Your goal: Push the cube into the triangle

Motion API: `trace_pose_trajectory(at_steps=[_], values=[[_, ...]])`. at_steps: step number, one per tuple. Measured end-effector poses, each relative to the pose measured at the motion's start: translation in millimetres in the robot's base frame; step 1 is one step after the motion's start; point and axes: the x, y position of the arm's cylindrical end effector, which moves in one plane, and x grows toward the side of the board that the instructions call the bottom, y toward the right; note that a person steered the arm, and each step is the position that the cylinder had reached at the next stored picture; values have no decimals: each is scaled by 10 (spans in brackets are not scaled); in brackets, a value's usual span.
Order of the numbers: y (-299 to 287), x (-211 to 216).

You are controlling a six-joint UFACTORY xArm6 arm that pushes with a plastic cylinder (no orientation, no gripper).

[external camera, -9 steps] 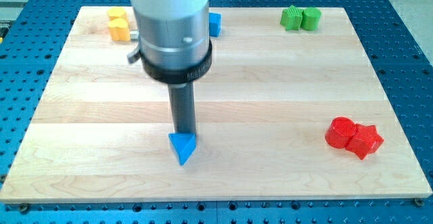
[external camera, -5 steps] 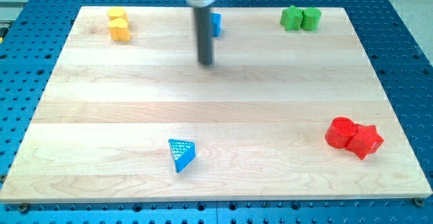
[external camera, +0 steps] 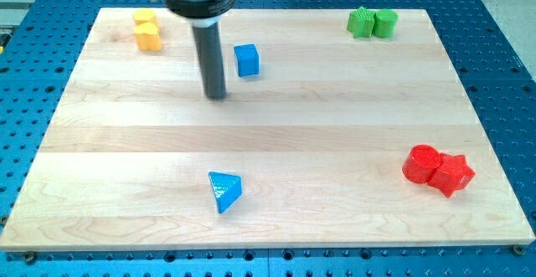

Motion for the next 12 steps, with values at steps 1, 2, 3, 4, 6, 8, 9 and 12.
trace_pose_trajectory(at_steps=[1,2,3,4,6,8,9,12], values=[[304,-580],[639,-598],[835,-1120],[1381,-905],[1026,549],[599,805],[364,1433],[611,1565]])
